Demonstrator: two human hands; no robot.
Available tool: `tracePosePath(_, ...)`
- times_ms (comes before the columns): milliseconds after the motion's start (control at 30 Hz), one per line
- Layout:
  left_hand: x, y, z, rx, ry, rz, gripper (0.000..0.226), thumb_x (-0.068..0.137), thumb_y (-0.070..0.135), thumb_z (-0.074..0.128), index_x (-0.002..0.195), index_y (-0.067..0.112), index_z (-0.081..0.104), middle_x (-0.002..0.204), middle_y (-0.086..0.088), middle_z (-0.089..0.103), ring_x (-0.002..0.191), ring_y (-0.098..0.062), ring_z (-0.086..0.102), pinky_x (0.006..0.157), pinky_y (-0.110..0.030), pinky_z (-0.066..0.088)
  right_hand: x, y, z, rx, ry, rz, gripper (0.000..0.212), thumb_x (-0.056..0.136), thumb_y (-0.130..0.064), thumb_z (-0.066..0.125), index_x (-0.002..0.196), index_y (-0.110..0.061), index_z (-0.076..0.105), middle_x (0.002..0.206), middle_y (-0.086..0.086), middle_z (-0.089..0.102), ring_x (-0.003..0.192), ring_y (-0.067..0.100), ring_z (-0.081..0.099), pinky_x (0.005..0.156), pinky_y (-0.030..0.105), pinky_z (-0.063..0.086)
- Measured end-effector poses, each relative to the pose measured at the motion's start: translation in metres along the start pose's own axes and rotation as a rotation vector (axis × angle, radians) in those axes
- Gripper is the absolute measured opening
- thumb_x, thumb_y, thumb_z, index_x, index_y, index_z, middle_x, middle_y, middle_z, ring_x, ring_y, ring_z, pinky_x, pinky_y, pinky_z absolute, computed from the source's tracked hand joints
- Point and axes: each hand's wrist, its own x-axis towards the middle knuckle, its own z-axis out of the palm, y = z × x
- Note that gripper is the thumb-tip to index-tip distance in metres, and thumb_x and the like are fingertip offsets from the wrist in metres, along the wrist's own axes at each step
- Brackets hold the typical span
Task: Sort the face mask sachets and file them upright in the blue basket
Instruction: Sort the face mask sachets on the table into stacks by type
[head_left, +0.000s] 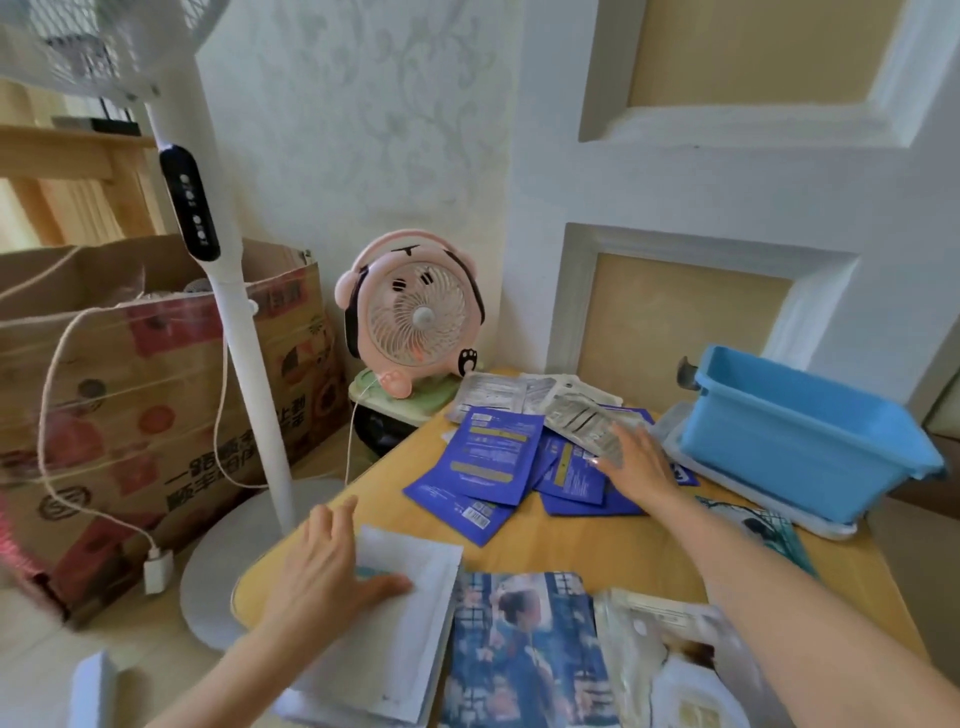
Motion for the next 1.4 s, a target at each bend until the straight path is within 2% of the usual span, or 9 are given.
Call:
tracePosePath(100, -0.001, 0.005, 0.006, -0.085, 0.038, 0.225, 0.111, 0.055, 0.096, 0.017, 0.147, 0.034, 0.013, 0.153, 0.006, 0.015, 0.140, -0.016, 0.016, 0.114, -0.033, 0.015, 0.009, 0.009, 0.008, -0.054, -0.013, 0.050, 0.048, 0.096, -0.041, 0.043, 0.139, -0.019, 0.040, 0.139, 0.012, 0.047, 0.124, 0.030, 0.047, 0.096, 0.042, 0.043)
tracePosePath(200, -0.013, 0.018, 0.024, 0.075, -0.113, 0.443, 0.077, 0.071, 0.088, 0.024, 0.140, 0.054, 0.012, 0.154, 0.019, 0.000, 0.146, -0.018, -0.009, 0.114, -0.047, -0.016, 0.004, 0.007, 0.006, -0.210, 0.134, -0.033, 0.034, 0.099, -0.031, 0.036, 0.121, -0.016, 0.057, 0.113, 0.012, 0.064, 0.102, 0.030, 0.060, 0.079, 0.037, 0.048)
tracePosePath(333, -0.024, 0.020, 0.040, 0.387, -0.152, 0.452, 0.051, 0.080, 0.071, 0.031, 0.127, 0.055, 0.043, 0.134, 0.014, 0.054, 0.121, -0.025, 0.056, 0.101, -0.050, 0.012, -0.001, 0.005, -0.002, -0.377, 0.128, -0.124, 0.027, 0.098, -0.024, 0.039, 0.107, -0.013, 0.062, 0.103, 0.011, 0.067, 0.095, 0.029, 0.062, 0.071, 0.032, 0.045)
tracePosePath(500, -0.020, 0.018, 0.042, 0.397, -0.156, 0.436, 0.059, 0.067, 0.070, 0.040, 0.123, 0.054, 0.046, 0.122, 0.016, 0.062, 0.108, -0.021, 0.065, 0.093, -0.047, 0.022, -0.013, 0.011, -0.022, -0.256, 0.218, -0.100, 0.022, 0.096, -0.025, 0.042, 0.090, -0.018, 0.062, 0.089, 0.006, 0.069, 0.074, 0.023, 0.057, 0.059, 0.028, 0.034)
tracePosePath(733, -0.023, 0.019, 0.044, 0.445, -0.157, 0.435, 0.059, 0.068, 0.068, 0.043, 0.124, 0.050, 0.048, 0.119, 0.016, 0.063, 0.105, -0.020, 0.066, 0.092, -0.051, 0.020, -0.035, -0.014, -0.099, 0.483, 0.594, -0.126, 0.012, 0.093, -0.017, 0.055, 0.089, -0.009, 0.063, 0.078, -0.001, 0.060, 0.072, 0.017, 0.054, 0.062, 0.027, 0.036)
tracePosePath(867, -0.021, 0.020, 0.041, 0.368, -0.189, 0.419, 0.072, 0.070, 0.066, 0.037, 0.137, 0.039, 0.039, 0.134, 0.014, 0.053, 0.125, -0.025, 0.052, 0.103, -0.063, 0.023, -0.050, -0.026, -0.129, 0.652, 0.515, -0.153, 0.008, 0.089, -0.005, 0.058, 0.087, -0.003, 0.066, 0.075, -0.002, 0.061, 0.072, 0.009, 0.054, 0.061, 0.011, 0.040)
tracePosePath(1000, -0.021, 0.024, 0.038, 0.258, -0.257, 0.377, 0.095, 0.063, 0.070, 0.004, 0.150, 0.031, 0.004, 0.157, 0.015, 0.001, 0.146, -0.018, -0.008, 0.109, -0.055, -0.016, -0.071, -0.040, -0.146, 0.735, 0.351, -0.213, 0.013, 0.088, -0.003, 0.059, 0.078, -0.010, 0.063, 0.065, -0.012, 0.058, 0.063, -0.003, 0.051, 0.059, 0.002, 0.039)
tracePosePath(1167, -0.021, 0.025, 0.036, 0.274, -0.276, 0.378, 0.099, 0.059, 0.069, -0.001, 0.150, 0.029, 0.003, 0.158, 0.012, 0.000, 0.146, -0.019, -0.007, 0.111, -0.058, -0.013, -0.097, -0.044, -0.163, 0.697, 0.130, -0.286, 0.027, 0.089, -0.004, 0.058, 0.069, -0.022, 0.059, 0.043, -0.019, 0.053, 0.040, -0.007, 0.047, 0.049, 0.010, 0.034)
tracePosePath(1400, -0.022, 0.029, 0.033, 0.311, -0.274, 0.367, 0.106, 0.052, 0.069, -0.006, 0.150, 0.029, 0.005, 0.158, 0.010, 0.000, 0.146, -0.018, -0.005, 0.113, -0.057, -0.009, -0.117, -0.031, -0.189, 0.792, 0.134, -0.229, 0.013, 0.093, -0.009, 0.054, 0.084, -0.011, 0.063, 0.072, -0.003, 0.057, 0.067, 0.005, 0.051, 0.064, 0.011, 0.043)
